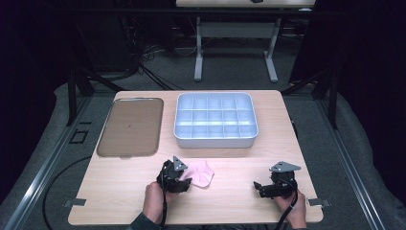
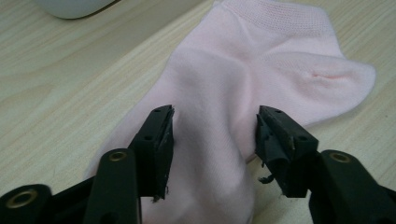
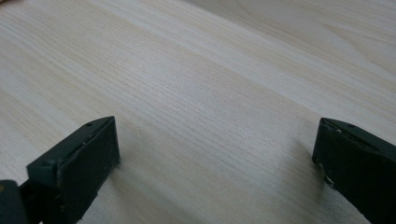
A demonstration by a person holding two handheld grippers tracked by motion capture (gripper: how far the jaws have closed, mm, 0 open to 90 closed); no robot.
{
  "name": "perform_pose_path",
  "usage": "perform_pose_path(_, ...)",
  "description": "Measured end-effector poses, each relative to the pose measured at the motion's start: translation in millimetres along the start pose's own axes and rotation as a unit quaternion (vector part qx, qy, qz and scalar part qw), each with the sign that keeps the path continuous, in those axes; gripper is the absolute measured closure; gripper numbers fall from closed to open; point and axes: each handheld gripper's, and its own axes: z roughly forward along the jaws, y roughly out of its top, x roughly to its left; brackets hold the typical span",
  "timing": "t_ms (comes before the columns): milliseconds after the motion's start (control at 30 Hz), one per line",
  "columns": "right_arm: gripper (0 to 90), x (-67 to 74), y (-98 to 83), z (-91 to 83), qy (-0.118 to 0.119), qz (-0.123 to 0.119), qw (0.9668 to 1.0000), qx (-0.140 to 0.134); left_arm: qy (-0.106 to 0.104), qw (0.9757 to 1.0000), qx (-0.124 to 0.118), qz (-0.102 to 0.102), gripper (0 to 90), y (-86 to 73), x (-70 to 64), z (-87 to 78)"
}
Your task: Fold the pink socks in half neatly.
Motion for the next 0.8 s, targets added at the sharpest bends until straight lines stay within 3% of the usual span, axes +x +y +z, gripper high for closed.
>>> perform_pose_path(400, 0.0, 0.1, -0.1, 0.0, -0.001, 0.001, 1.0000, -0.001, 0.004, 0.9998, -0.010, 0.018, 79.1, -3.9, 0.2, -2.5)
perform_pose_path(633, 0.0, 0.1, -0.2, 0.0, -0.001, 0.002, 1.0000, -0.002, -0.013, 0.9989, -0.041, 0.015, 82.3, -7.4, 3.1, -4.2)
perform_pose_path(800, 0.0, 0.1, -0.1, 0.0, -0.001, 0.001, 1.0000, -0.001, -0.029, 0.9977, -0.060, 0.010, 82.3, -1.3, 2.3, -13.6)
